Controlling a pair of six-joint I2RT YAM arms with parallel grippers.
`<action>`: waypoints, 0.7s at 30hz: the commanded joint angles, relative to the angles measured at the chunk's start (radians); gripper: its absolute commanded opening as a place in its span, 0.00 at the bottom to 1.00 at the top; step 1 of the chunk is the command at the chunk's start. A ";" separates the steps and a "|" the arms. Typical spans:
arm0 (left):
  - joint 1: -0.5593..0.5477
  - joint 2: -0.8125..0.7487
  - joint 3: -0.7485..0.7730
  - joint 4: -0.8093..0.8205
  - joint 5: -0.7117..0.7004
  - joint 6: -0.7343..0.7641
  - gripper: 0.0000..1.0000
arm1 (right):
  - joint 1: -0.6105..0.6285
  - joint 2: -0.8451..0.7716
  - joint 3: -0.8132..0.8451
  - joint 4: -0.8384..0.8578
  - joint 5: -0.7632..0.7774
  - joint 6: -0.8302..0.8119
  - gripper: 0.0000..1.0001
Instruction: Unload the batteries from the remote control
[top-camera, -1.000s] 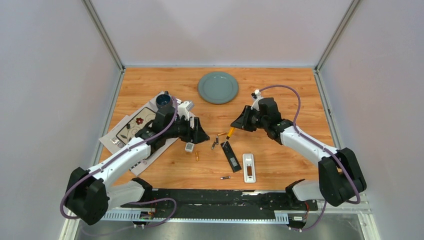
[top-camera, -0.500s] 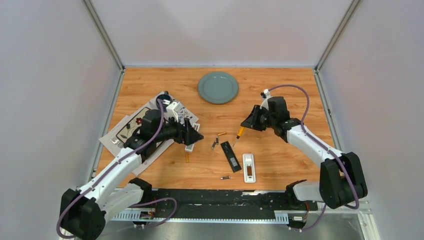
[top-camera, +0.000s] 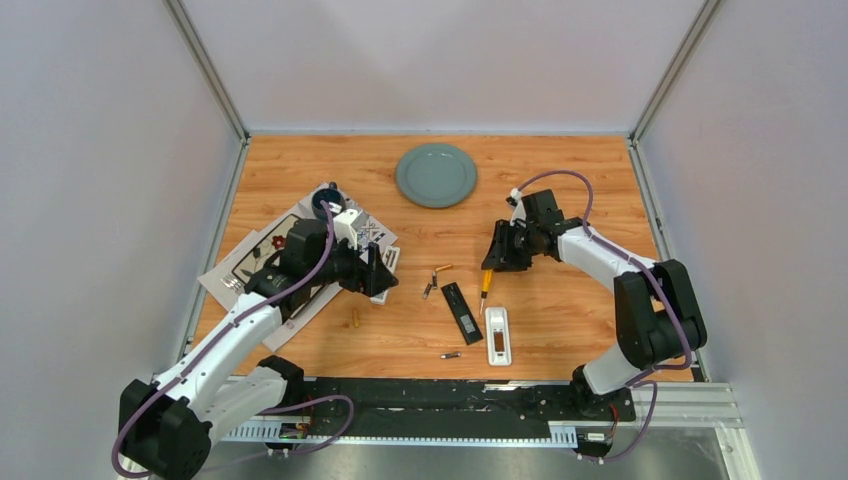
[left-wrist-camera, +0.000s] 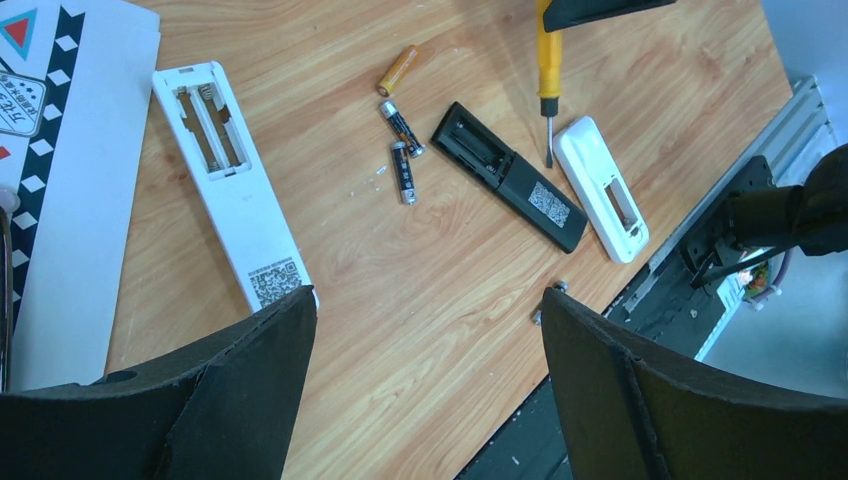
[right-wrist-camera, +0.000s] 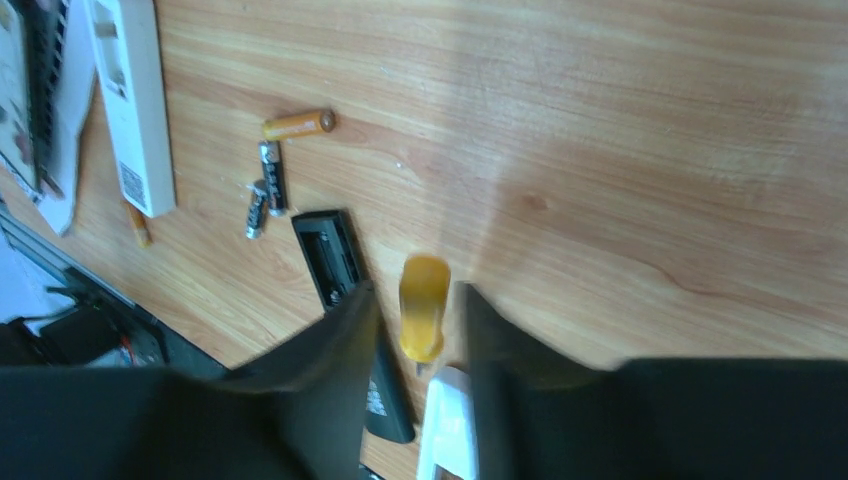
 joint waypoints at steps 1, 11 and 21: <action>0.003 -0.002 0.010 0.031 -0.009 -0.002 0.89 | 0.000 -0.005 0.045 -0.019 0.020 -0.019 0.50; 0.004 0.004 -0.030 0.145 0.003 -0.091 0.90 | 0.000 -0.079 0.042 -0.002 0.055 -0.018 1.00; 0.004 0.001 -0.027 0.123 -0.072 -0.100 0.89 | -0.002 -0.157 0.010 0.017 0.061 -0.010 1.00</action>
